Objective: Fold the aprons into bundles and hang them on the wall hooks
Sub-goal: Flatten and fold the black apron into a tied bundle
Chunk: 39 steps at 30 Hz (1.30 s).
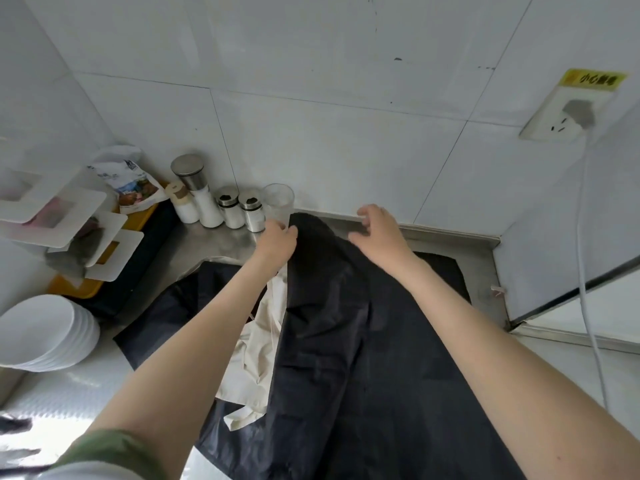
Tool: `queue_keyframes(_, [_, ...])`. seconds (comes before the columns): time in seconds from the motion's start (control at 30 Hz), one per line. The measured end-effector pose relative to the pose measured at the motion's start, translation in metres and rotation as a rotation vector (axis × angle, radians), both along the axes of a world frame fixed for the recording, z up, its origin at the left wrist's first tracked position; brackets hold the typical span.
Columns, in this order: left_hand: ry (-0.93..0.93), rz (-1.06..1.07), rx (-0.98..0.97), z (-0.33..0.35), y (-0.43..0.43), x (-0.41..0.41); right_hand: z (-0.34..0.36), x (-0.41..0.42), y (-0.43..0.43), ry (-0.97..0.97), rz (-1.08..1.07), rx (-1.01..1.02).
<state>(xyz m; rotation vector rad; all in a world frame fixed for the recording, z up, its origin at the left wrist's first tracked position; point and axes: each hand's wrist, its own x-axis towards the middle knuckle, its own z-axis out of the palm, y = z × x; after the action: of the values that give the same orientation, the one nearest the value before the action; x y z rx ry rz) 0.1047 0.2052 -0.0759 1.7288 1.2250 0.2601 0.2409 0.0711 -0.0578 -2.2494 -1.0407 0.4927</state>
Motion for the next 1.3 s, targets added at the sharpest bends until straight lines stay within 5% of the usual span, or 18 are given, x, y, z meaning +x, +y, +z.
queue_keyframes(0.13, [0.127, -0.076, -0.032, -0.026, -0.016, -0.027, -0.041, -0.025, -0.037, 0.212, -0.047, -0.305])
queue_keyframes(0.3, [0.273, -0.144, 0.210, -0.041, -0.040, -0.056, -0.058, -0.061, -0.061, 0.460, -0.216, -0.448])
queue_keyframes(0.5, [0.482, -0.272, -0.029, -0.051, -0.067, -0.101, -0.056, -0.108, -0.081, 0.528, -0.238, -0.466])
queue_keyframes(0.77, [0.331, -0.259, -0.407, -0.068, -0.118, -0.160, -0.063, -0.164, -0.126, 0.496, -0.117, -0.556])
queue_keyframes(1.07, [0.093, -0.295, -0.485, -0.061, -0.162, -0.175, -0.086, -0.196, -0.155, 0.628, -0.286, -0.293])
queue_keyframes(1.3, [0.257, -0.327, -0.445, -0.082, -0.176, -0.186, -0.093, -0.196, -0.168, 0.700, -0.308, -0.168])
